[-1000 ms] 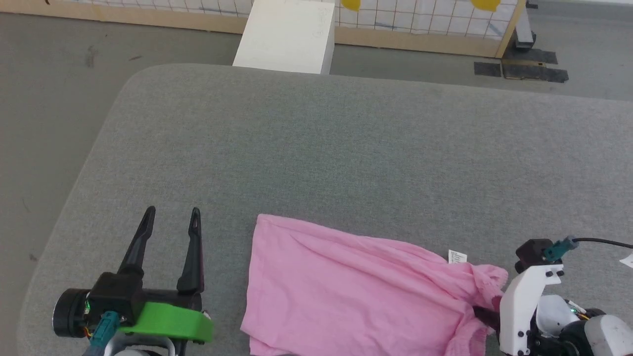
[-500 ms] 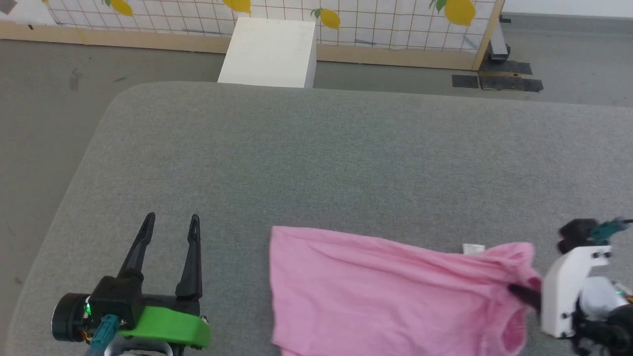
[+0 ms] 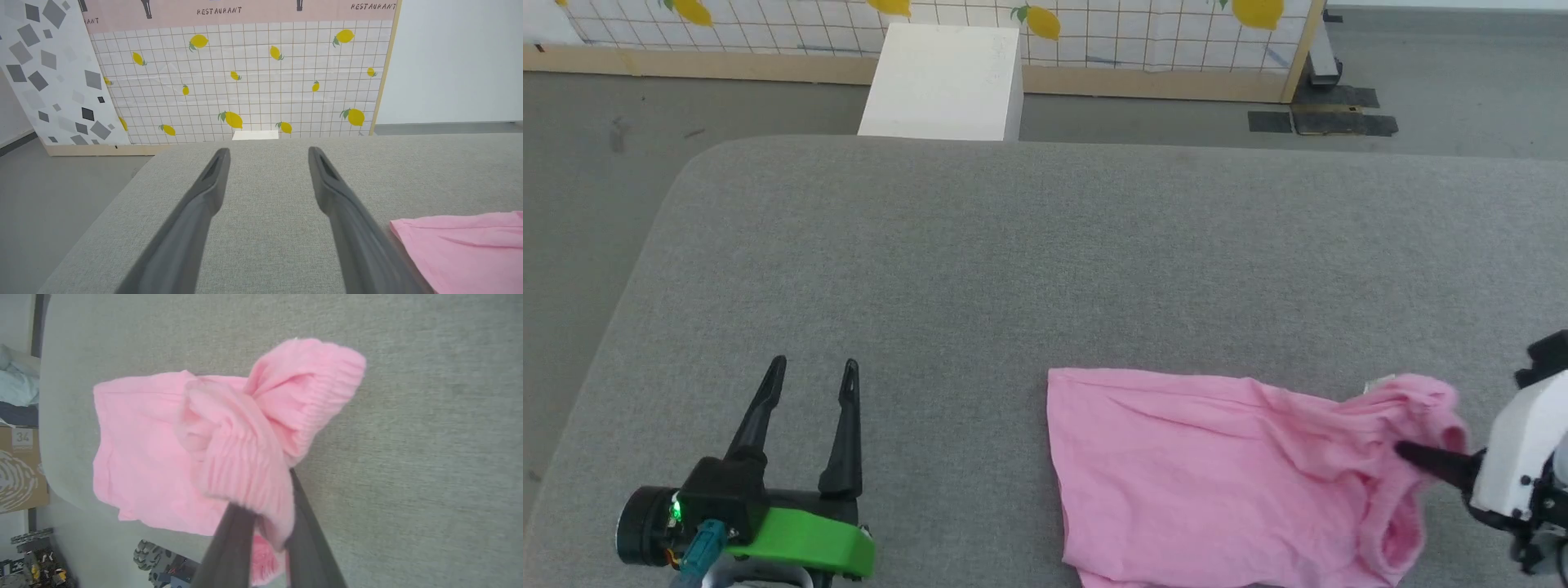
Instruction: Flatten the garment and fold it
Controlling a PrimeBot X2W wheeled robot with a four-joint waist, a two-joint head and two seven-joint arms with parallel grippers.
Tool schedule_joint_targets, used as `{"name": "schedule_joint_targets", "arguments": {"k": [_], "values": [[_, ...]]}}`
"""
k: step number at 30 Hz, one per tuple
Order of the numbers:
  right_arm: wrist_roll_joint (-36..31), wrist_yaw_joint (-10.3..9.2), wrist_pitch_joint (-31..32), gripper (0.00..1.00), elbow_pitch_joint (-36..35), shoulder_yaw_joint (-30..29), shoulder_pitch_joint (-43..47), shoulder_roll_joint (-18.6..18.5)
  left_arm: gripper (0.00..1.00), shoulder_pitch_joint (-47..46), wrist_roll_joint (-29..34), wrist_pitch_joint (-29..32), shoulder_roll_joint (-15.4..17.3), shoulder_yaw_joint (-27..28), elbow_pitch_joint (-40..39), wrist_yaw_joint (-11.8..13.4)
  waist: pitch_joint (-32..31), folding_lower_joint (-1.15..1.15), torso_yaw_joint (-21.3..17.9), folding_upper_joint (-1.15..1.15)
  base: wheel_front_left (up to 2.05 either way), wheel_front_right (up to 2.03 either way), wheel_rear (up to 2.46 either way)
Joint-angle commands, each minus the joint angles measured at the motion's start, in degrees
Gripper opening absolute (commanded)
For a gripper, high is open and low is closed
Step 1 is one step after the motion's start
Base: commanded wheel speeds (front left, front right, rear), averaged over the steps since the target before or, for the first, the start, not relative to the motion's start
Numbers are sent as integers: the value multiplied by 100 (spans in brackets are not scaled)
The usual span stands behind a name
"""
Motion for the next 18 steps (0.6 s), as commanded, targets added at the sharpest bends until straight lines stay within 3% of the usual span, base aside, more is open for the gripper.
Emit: {"name": "schedule_joint_targets", "arguments": {"k": [1,6,10,18], "values": [[243,-6,166,0,-52,-53,-71,203,100,-11,11,-26,-14,-18,6,-26,-7,0,3,37,0,0,0],[1149,-6,784,0,-92,-320,-45,995,100,-19,1,-24,-9,-40,21,-27,-22,0,-3,37,0,0,0],[1508,-6,969,0,-78,-243,-139,1252,100,-35,-15,-13,2,-42,22,-25,2,0,-27,37,0,0,0],[1673,-6,129,0,277,874,-372,1326,100,-198,-8,25,-27,-137,45,-75,55,0,67,37,0,0,0]]}}
